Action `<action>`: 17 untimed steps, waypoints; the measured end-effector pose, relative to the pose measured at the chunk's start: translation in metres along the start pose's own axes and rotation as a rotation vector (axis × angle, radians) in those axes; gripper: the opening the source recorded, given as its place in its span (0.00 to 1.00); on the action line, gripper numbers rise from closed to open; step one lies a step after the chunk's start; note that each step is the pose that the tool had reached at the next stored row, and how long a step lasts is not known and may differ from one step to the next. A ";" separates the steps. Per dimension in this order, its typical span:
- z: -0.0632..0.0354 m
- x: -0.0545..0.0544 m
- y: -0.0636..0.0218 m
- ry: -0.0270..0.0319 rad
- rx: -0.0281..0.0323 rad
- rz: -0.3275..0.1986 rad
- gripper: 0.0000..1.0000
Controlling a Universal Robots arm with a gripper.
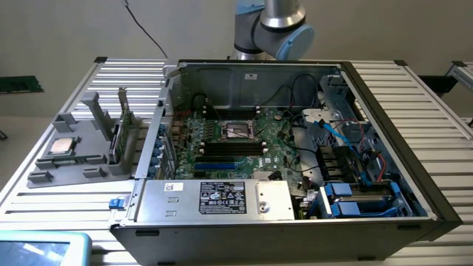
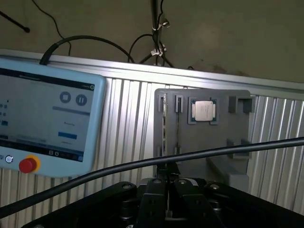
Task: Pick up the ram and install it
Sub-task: 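Pick up the ram and move it above insertion slot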
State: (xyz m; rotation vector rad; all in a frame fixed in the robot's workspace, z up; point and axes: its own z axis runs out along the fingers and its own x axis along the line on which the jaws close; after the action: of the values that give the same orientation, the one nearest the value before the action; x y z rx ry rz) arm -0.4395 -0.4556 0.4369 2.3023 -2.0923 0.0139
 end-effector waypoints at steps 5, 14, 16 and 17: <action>-0.0145 0.000 0.0003 0.0000 0.0000 0.000 0.11; -0.0149 0.002 -0.0172 0.0000 -0.0001 0.000 0.11; -0.0150 0.003 -0.0260 0.0001 -0.0001 0.000 0.11; -0.0151 0.003 -0.0307 0.0001 -0.0002 0.000 0.11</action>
State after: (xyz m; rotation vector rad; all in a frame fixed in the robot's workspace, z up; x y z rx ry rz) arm -0.4085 -0.4557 0.4516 2.3022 -2.0922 0.0138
